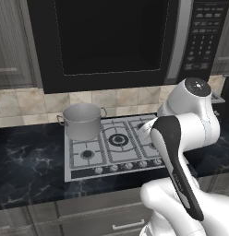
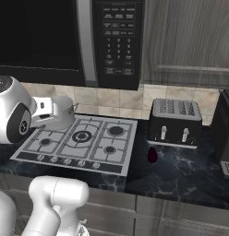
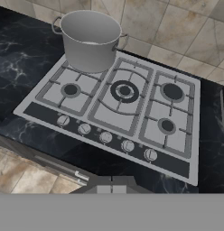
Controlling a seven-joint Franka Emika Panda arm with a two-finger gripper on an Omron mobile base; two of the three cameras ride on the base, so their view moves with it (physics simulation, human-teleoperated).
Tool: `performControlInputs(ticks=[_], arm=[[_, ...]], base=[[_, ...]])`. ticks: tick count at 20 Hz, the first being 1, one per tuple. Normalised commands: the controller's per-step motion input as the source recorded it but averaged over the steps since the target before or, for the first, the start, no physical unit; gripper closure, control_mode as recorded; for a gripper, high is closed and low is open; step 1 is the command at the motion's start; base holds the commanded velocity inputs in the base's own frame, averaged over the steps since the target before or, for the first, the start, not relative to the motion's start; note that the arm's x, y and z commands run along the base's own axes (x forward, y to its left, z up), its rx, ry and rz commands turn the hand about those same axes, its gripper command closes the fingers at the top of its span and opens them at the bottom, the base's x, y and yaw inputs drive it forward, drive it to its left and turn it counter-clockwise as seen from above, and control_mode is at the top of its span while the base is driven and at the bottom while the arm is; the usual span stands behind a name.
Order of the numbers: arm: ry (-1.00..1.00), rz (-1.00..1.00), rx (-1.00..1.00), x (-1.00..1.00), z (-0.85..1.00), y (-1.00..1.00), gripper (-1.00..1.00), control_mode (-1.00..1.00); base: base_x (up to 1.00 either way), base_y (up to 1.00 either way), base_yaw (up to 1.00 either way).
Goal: Turn on the burner for the pot on the stove. Wait thirty seconds for the pot to heat up. Then add the eggplant to the pot.
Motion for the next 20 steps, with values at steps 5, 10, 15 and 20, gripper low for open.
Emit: performControlInputs(ticks=[5,10,15,20], arm=[[0.00,0.00,0.00,0.00,0.00,0.00,1.00,-1.00],[0.00,0.00,0.00,0.00,0.00,0.00,1.00,-1.00],[0.00,0.00,0.00,0.00,0.00,0.00,1.00,-1.00],[0.00,0.00,0.00,0.00,0.00,0.00,1.00,-1.00]], base=[[0.00,0.00,0.00],[0.00,0.00,0.00],[0.00,0.00,0.00],[0.00,0.00,0.00]])
